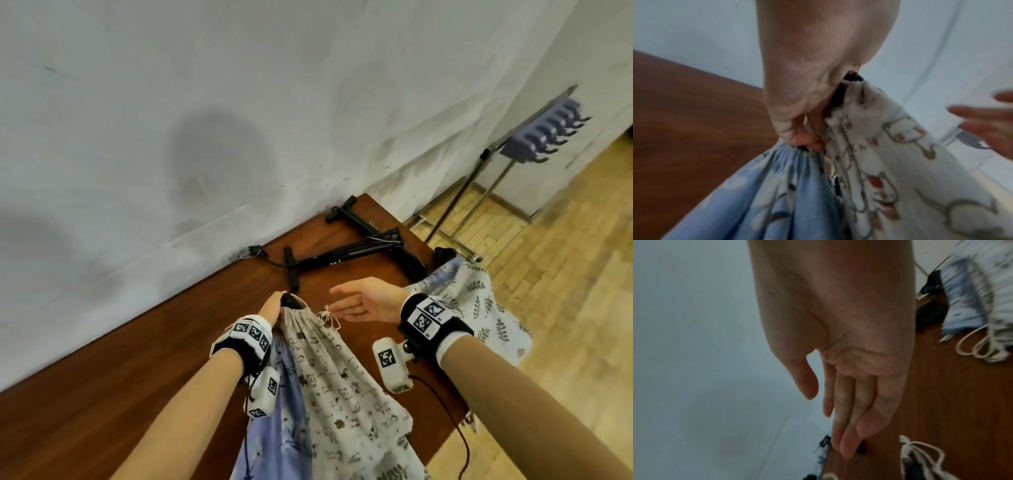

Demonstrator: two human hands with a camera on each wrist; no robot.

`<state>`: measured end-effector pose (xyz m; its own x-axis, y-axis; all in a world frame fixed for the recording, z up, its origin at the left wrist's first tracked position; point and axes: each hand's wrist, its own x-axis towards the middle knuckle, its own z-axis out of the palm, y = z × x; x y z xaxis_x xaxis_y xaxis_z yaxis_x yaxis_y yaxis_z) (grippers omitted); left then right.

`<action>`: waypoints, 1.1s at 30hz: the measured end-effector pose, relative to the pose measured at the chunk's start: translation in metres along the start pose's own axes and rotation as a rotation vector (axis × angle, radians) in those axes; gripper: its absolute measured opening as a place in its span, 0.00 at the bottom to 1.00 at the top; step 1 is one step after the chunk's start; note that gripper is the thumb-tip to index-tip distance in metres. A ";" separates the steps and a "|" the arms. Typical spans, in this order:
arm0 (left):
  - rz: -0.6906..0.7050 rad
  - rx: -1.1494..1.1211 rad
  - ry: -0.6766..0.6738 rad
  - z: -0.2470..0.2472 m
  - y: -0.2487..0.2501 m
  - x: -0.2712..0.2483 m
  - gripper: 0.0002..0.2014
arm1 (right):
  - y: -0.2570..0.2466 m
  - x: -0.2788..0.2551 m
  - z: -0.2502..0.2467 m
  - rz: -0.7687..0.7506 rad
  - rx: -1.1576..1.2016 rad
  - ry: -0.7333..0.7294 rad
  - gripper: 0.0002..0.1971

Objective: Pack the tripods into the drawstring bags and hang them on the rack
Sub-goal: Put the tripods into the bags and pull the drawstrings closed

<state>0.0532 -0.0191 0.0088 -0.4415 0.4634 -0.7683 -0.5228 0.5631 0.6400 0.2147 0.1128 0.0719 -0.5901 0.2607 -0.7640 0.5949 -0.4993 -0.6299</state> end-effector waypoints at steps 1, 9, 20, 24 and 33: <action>-0.013 0.030 0.017 -0.003 -0.007 0.014 0.17 | 0.008 0.000 -0.013 0.001 0.007 0.043 0.16; -0.036 0.603 0.218 -0.014 -0.017 0.037 0.28 | 0.045 -0.007 -0.098 0.033 0.166 0.411 0.16; 0.283 1.123 0.527 0.033 0.021 0.018 0.21 | 0.041 -0.035 -0.186 -0.129 0.173 0.587 0.08; 0.393 1.209 0.434 0.080 0.030 0.004 0.20 | 0.042 -0.027 -0.214 -0.245 -0.197 0.641 0.11; 0.408 1.337 0.255 0.213 0.022 -0.010 0.17 | 0.054 0.013 -0.277 -0.083 -1.804 0.366 0.24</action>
<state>0.2011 0.1342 0.0289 -0.5836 0.6946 -0.4206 0.6798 0.7012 0.2149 0.3907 0.3184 -0.0103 -0.6580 0.5032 -0.5601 0.5103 0.8450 0.1597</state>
